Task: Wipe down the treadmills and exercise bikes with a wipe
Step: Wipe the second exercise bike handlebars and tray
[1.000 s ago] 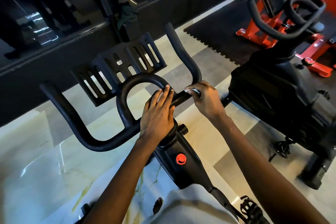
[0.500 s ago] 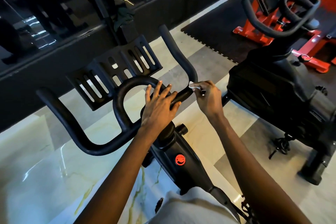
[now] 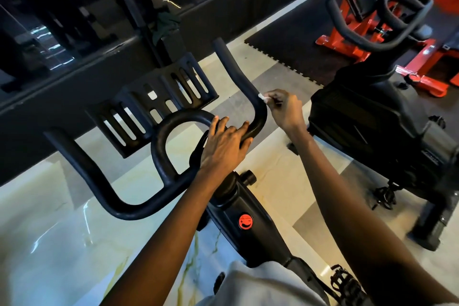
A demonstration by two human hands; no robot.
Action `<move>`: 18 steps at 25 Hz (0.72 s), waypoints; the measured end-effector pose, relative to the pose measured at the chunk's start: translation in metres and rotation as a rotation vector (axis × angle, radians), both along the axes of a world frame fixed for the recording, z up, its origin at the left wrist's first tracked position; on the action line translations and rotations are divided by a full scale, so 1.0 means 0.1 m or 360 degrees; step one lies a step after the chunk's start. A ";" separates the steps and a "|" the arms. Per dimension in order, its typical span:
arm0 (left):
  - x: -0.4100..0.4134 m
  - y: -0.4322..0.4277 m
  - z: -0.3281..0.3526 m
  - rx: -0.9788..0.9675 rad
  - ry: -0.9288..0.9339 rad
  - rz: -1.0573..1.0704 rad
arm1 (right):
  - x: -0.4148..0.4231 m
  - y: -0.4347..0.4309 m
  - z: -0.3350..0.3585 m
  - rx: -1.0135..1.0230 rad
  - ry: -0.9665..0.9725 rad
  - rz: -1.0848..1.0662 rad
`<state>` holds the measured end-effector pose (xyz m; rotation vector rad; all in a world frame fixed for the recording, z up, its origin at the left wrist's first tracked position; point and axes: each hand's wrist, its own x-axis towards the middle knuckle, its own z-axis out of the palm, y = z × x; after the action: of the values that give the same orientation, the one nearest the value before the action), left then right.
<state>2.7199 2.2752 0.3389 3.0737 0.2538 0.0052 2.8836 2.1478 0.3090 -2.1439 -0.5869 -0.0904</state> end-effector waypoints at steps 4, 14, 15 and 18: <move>0.01 0.00 -0.05 0.0045 -0.0066 0.0022 | -0.24 -0.21 -0.14 -0.0018 0.0040 0.0022; 0.05 0.01 -0.05 -0.0029 -0.0122 0.0081 | 0.02 0.05 0.09 0.0140 0.0266 -0.0018; 0.05 0.05 -0.03 -0.0020 -0.0105 0.0138 | 0.02 0.03 0.08 0.0152 0.0290 0.0007; 0.06 0.29 0.01 0.0152 -0.0127 0.0383 | 0.06 -0.02 0.08 0.0162 0.0395 0.0126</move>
<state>2.7257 2.3046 0.3404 3.1057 0.6342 0.1541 2.8901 2.1456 0.3169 -1.9925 -0.5095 0.1834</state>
